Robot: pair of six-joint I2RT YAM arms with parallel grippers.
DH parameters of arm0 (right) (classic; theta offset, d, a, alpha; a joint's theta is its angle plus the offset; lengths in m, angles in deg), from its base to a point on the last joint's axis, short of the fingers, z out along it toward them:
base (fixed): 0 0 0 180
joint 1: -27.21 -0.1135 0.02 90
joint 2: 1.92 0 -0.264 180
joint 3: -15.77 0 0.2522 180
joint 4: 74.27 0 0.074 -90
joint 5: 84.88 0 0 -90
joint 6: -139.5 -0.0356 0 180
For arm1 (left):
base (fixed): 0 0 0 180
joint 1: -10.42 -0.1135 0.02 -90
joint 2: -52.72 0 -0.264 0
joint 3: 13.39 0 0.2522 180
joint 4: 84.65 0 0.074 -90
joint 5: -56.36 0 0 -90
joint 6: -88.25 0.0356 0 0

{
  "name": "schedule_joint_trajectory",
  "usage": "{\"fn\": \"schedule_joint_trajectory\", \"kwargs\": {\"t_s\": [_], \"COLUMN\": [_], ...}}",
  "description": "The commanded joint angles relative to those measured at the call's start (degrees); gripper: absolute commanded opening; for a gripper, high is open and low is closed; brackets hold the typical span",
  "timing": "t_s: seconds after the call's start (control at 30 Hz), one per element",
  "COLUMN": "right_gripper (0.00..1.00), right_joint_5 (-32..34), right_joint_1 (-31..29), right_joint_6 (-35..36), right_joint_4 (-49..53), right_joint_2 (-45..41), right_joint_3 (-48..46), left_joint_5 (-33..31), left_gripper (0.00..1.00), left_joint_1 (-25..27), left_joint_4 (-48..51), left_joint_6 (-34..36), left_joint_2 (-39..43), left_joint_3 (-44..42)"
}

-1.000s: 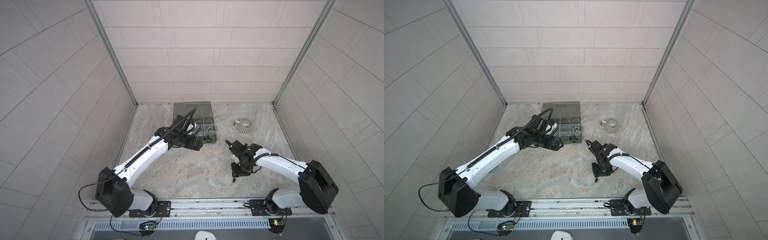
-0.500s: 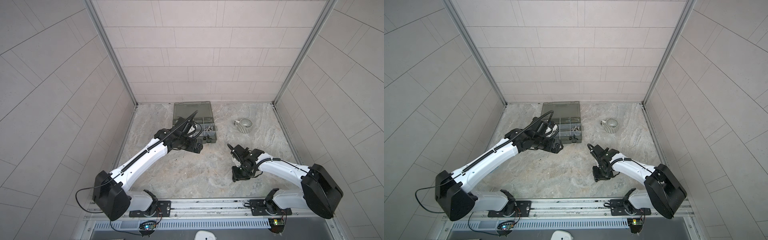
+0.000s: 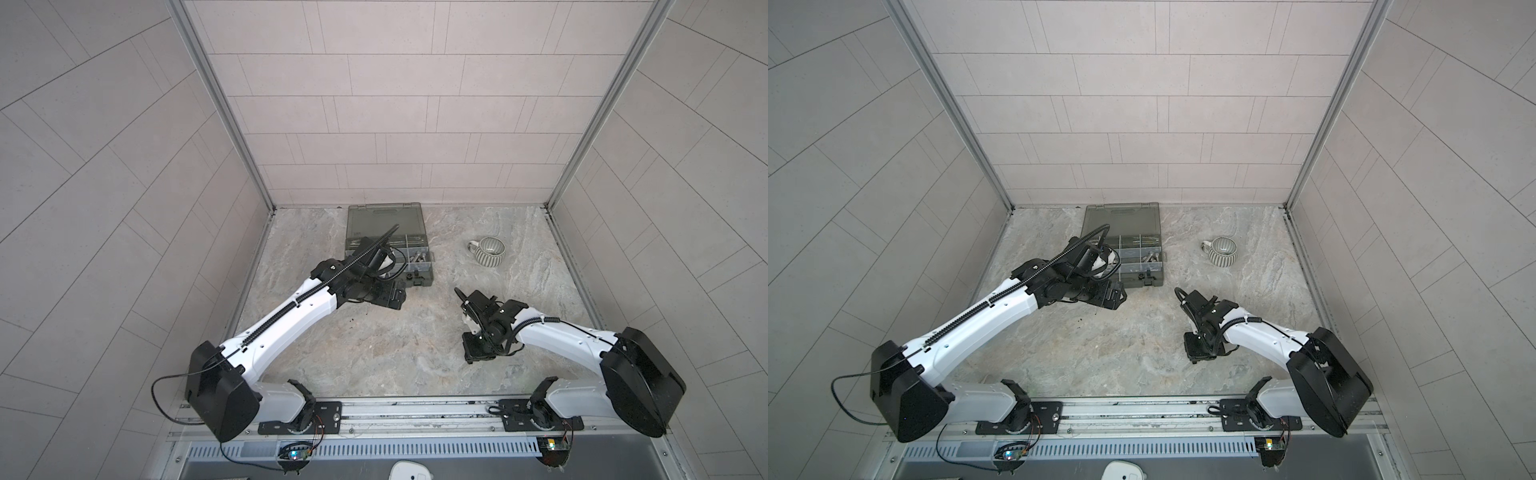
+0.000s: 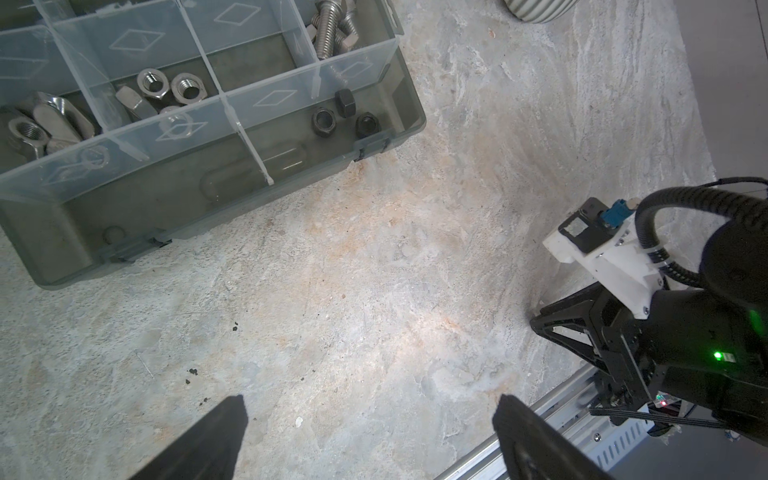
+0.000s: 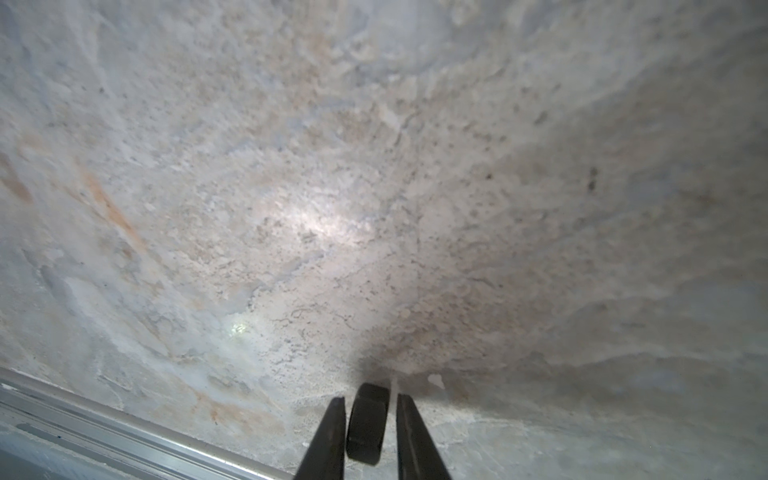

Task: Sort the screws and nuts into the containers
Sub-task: 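Carry the black nut with the right gripper to the box's nearest compartment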

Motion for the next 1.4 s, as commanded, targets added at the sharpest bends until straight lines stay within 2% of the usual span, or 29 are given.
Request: {"fn": "schedule_joint_trajectory", "kwargs": {"t_s": [0.0, 0.13, 0.3, 0.63, 0.87, 1.2, 1.37], "right_gripper": [0.2, 0.15, 0.15, 0.15, 0.15, 0.16, 0.16], "right_joint_5": [1.07, 1.58, 3.24, 4.73, 4.51, 2.46, 1.9], "right_joint_1": [-0.31, -0.23, -0.12, 0.94, 1.91, 4.02, 5.23], "right_joint_6": [0.0, 0.63, 1.56, 5.56, 9.68, 14.31, 14.99], "right_joint_4": [1.36, 3.29, 6.48, 11.92, 13.72, 21.9, 24.92], "right_joint_2": [-0.57, -0.98, -0.89, 6.03, 19.97, 45.85, 53.25], "right_joint_3": [-0.57, 0.34, 4.17, 20.17, 39.41, 74.46, 82.85], "left_joint_5": [-1.38, -1.69, -2.2, -4.37, -4.72, -2.39, -2.32], "left_gripper": [1.0, 1.0, 1.0, 1.0, 1.0, 1.0, 1.0], "left_joint_1": [0.32, 0.31, 0.33, -0.23, -5.14, -16.43, -20.19], "left_joint_4": [1.48, 0.9, 0.48, 0.64, 2.7, 1.48, 1.08], "left_joint_6": [-0.91, -1.13, -0.75, 2.47, 4.05, 7.21, 8.25], "left_joint_2": [1.78, 2.03, 1.46, -0.87, -2.32, 0.99, 2.1], "left_joint_3": [0.59, -0.22, 0.18, 2.73, 4.17, 1.81, 0.86]}}
